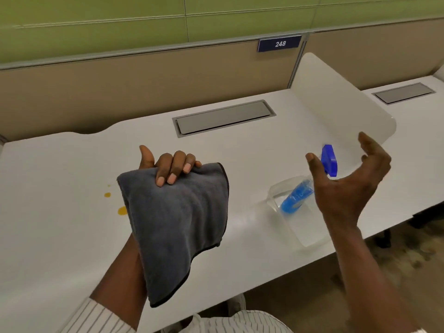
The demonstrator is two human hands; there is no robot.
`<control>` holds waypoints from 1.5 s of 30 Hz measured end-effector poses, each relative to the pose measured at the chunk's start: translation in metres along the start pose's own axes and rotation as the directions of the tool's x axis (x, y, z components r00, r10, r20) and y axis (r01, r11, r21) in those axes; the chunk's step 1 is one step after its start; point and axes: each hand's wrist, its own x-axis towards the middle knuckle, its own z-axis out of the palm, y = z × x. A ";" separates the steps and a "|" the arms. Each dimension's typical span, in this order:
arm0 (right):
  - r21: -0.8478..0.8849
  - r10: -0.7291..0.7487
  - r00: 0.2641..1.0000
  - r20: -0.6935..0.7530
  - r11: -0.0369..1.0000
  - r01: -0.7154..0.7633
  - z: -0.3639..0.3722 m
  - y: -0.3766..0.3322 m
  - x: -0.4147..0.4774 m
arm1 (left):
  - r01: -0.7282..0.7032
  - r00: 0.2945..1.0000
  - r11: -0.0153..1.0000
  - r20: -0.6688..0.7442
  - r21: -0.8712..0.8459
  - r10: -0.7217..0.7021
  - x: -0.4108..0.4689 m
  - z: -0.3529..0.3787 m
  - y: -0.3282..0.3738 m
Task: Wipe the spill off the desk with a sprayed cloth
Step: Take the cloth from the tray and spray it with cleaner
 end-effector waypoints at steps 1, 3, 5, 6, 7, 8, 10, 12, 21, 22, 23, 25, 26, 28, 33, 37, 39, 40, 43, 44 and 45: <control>0.009 0.053 0.998 0.028 0.999 -0.053 0.001 0.010 0.002 | -0.010 1.000 1.000 0.028 0.009 0.010 -0.002 0.005 0.000; 0.066 0.156 0.981 0.115 0.984 -0.165 0.006 0.028 0.005 | 0.011 1.000 1.000 0.004 0.029 -0.012 -0.005 0.010 -0.002; 0.126 0.233 0.948 0.219 0.956 -0.264 0.011 0.043 0.006 | 0.007 1.000 1.000 -0.011 0.013 -0.006 -0.004 0.007 -0.004; 0.156 0.257 0.929 0.265 0.940 -0.304 0.014 0.049 0.005 | -0.010 1.000 1.000 -0.008 0.009 0.010 -0.003 0.003 -0.005; 0.194 0.277 0.911 0.304 0.919 -0.344 0.016 0.055 0.005 | -0.021 1.000 1.000 0.018 -0.013 0.021 -0.003 0.002 -0.005; 0.238 0.289 0.896 0.338 0.895 -0.378 0.019 0.059 0.006 | -0.033 0.999 0.999 0.034 -0.028 0.034 -0.004 0.000 -0.006; 0.313 0.279 0.876 0.392 0.855 -0.413 0.026 0.068 0.006 | -0.054 0.997 0.996 0.058 -0.066 0.058 -0.006 -0.005 -0.008; 0.342 0.271 0.866 0.421 0.837 -0.428 0.033 0.076 0.005 | -0.076 0.995 0.995 0.060 -0.072 0.080 -0.007 -0.007 -0.007; 0.352 0.209 0.842 0.497 0.838 -0.416 0.057 0.096 0.008 | -0.146 0.985 0.989 -0.094 -0.021 0.143 -0.016 -0.003 0.004; 0.352 0.193 0.845 0.498 0.846 -0.401 0.057 0.092 0.010 | -0.147 0.983 0.989 -0.115 -0.014 0.144 -0.017 -0.002 0.007; 0.361 0.180 0.848 0.498 0.846 -0.391 0.056 0.088 0.011 | -0.146 0.981 0.989 -0.132 -0.016 0.143 -0.018 -0.002 0.010; 0.390 0.143 0.853 0.503 0.843 -0.371 0.048 0.075 0.016 | -0.156 0.973 0.988 -0.173 -0.019 0.151 -0.021 -0.003 0.017; 0.407 0.114 0.857 0.502 0.844 -0.351 0.043 0.064 0.020 | -0.169 0.967 0.986 -0.196 -0.011 0.163 -0.023 -0.003 0.022; 0.426 0.047 0.850 0.525 0.850 -0.310 0.033 0.034 0.031 | -0.194 0.952 0.981 -0.234 0.028 0.195 -0.028 -0.004 0.030; 0.475 -0.186 0.714 0.675 0.850 -0.227 0.028 -0.045 0.029 | -0.249 0.927 0.965 -0.267 0.080 0.262 -0.032 -0.009 0.054; 0.535 -0.329 0.549 0.769 0.801 -0.269 0.035 -0.098 -0.019 | -0.242 0.923 0.966 -0.287 0.091 0.258 -0.036 -0.014 0.068; 0.532 -0.387 0.426 0.818 0.791 -0.302 0.041 -0.118 -0.044 | -0.248 0.912 0.964 -0.311 0.099 0.266 -0.043 -0.015 0.071; 0.524 -0.404 0.378 0.833 0.795 -0.306 0.043 -0.126 -0.056 | -0.261 0.908 0.959 -0.309 0.111 0.283 -0.047 -0.016 0.073; 0.508 -0.434 0.286 0.854 0.814 -0.283 0.048 -0.149 -0.082 | -0.252 0.898 0.966 -0.357 0.057 0.256 -0.053 -0.005 0.083; 0.509 -0.444 0.267 0.855 0.817 -0.270 0.049 -0.156 -0.088 | -0.254 0.905 0.967 -0.347 0.026 0.247 -0.049 -0.004 0.086; 0.518 -0.461 0.253 0.851 0.816 -0.256 0.049 -0.162 -0.093 | -0.261 0.911 0.965 -0.326 0.016 0.252 -0.058 -0.009 0.084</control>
